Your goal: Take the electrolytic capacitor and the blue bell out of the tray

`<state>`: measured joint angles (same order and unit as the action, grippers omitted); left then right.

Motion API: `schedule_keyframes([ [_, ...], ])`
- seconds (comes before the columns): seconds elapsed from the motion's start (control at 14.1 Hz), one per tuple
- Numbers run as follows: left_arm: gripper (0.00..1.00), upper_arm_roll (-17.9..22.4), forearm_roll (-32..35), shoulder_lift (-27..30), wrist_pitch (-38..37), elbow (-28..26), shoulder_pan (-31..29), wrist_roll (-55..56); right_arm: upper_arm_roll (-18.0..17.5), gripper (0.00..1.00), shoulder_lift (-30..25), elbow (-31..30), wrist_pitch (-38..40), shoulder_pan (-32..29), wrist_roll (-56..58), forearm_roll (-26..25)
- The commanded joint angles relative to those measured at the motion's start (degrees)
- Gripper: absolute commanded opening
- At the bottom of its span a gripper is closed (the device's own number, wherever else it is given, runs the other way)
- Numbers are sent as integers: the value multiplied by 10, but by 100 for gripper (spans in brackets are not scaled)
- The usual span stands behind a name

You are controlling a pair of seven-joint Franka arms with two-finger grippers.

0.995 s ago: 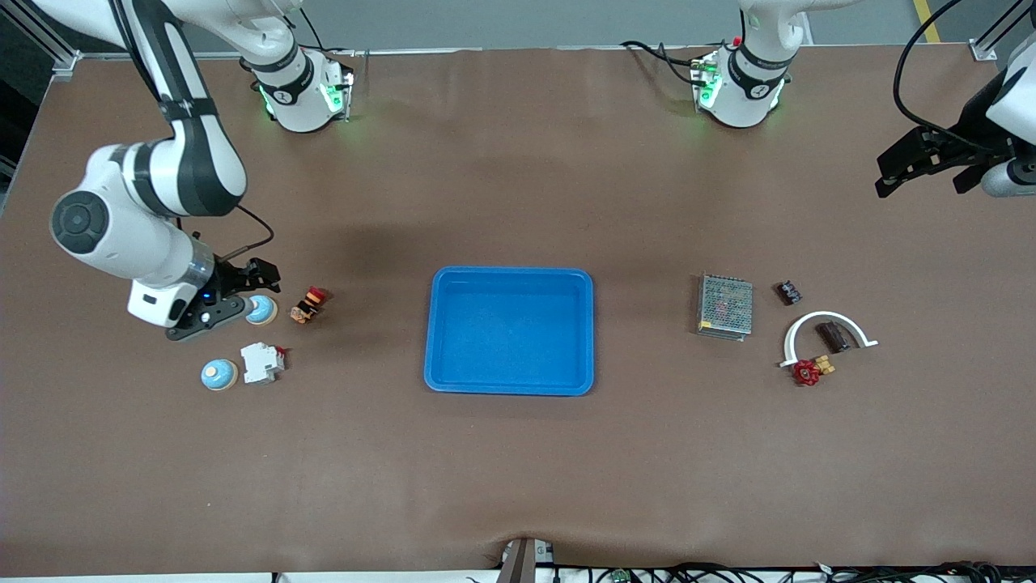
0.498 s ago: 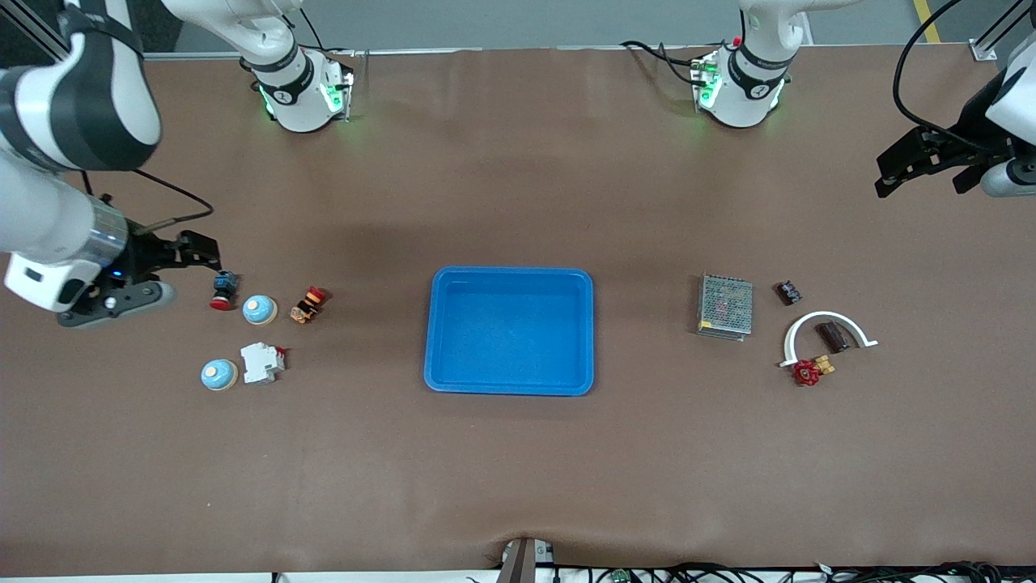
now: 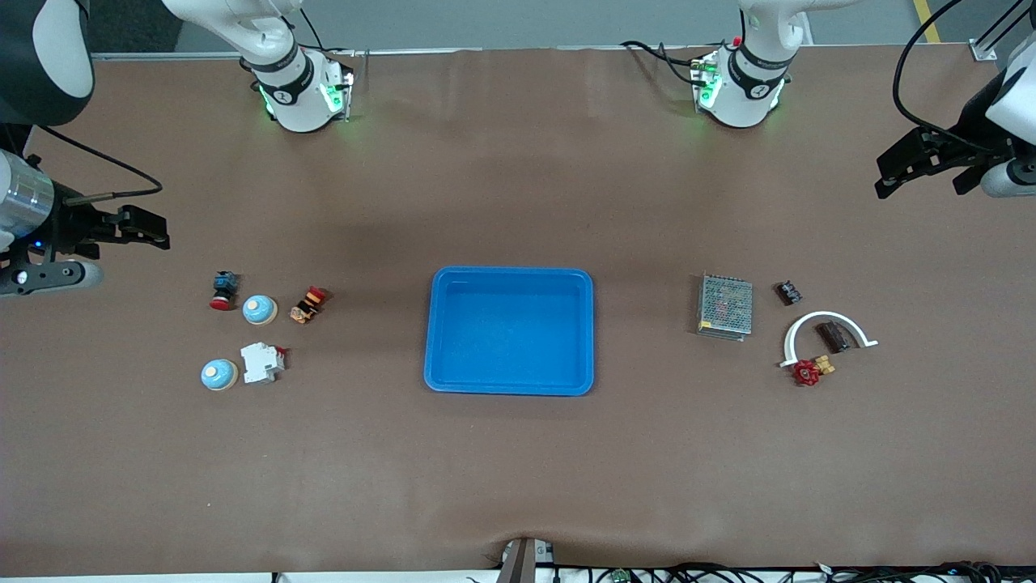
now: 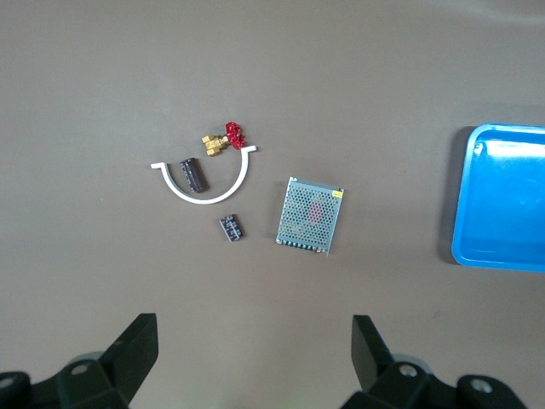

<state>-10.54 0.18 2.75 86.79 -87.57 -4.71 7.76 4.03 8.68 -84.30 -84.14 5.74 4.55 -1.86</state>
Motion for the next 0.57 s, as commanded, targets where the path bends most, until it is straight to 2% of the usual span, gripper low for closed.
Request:
schedule_keyframes([
  [0.0, 100, -4, -2, 0, 6, 0, 0, 7, -8, 100, -29, 6, 0, 9, -40, -10],
  [0.28, 100, -3, -4, 0, 6, 1, 0, 6, -5, 100, -45, -5, -17, -3, -39, -8],
  [0.5, 100, -4, -3, 0, 6, 1, 1, 6, -4, 100, -83, -80, -86, -13, -38, -7],
])
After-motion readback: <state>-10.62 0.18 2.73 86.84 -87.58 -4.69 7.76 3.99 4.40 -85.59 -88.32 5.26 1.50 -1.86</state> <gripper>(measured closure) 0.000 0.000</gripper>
